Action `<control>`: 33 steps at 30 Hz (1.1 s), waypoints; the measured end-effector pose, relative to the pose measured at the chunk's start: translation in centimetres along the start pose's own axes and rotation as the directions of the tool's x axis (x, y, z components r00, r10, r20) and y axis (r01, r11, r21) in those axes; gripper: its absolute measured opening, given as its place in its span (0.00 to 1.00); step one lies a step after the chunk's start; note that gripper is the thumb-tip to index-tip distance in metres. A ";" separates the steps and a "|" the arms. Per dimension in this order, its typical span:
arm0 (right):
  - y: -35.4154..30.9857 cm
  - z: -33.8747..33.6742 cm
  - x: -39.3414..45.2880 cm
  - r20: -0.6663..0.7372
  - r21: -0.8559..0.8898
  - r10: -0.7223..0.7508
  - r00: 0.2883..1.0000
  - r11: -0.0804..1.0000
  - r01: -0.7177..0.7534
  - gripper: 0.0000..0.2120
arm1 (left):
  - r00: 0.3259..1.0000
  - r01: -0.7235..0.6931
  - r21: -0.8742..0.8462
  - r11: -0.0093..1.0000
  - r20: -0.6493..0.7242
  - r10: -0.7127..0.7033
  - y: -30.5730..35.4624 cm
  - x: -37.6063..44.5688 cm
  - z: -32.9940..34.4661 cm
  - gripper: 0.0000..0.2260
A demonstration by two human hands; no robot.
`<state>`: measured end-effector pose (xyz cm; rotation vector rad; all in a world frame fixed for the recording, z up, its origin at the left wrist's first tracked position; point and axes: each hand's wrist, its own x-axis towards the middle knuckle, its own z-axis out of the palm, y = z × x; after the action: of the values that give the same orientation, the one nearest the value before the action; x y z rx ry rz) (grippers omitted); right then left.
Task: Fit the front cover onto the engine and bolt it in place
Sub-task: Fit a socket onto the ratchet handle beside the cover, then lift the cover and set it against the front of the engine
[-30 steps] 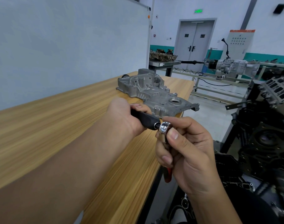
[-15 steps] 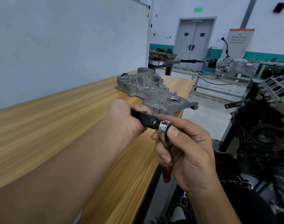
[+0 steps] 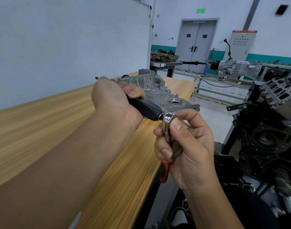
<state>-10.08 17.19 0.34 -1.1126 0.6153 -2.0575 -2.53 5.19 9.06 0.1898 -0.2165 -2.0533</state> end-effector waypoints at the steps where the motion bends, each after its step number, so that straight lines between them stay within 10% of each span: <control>1: 0.2 0.2 0.0 -0.010 0.019 -0.003 1.000 1.000 0.003 0.03 | 1.000 -0.011 -0.028 1.000 -0.017 0.010 0.0 0.1 -0.2 0.29; 11: -0.1 0.1 2.2 0.159 -0.275 -0.178 0.971 0.937 0.217 0.07 | 0.995 0.093 0.079 0.992 -0.053 -0.089 0.3 -0.3 0.4 0.14; 18: 2.8 2.1 9.0 0.491 -0.833 -0.005 0.871 0.289 0.471 0.08 | 0.973 0.174 0.601 0.780 -0.226 -0.043 6.2 4.9 -2.2 0.12; 22: 2.5 -1.5 14.6 0.207 -0.976 0.094 0.974 0.095 0.198 0.13 | 0.927 0.199 0.711 0.674 -0.359 0.105 9.8 7.7 -6.7 0.10; 24: 2.0 -5.3 17.3 -0.021 -0.996 0.144 0.989 -0.094 -0.007 0.18 | 0.894 0.247 0.845 0.475 -0.388 0.225 10.9 8.7 -9.2 0.10; 28: 1.5 -12.1 21.3 -0.285 -0.835 0.252 0.925 -0.540 -0.110 0.48 | 0.831 0.340 0.896 -0.284 -0.146 0.536 12.3 9.9 -12.2 0.10; 33: 1.5 -18.0 22.8 -0.392 -0.897 0.364 0.845 -0.357 -0.262 0.62 | 0.821 0.372 0.759 -0.535 0.000 0.571 12.5 10.4 -13.1 0.06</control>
<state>-33.57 0.02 1.78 -1.4186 2.5490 -0.4570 6.21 -10.79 -1.17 1.8724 -1.7463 -0.4768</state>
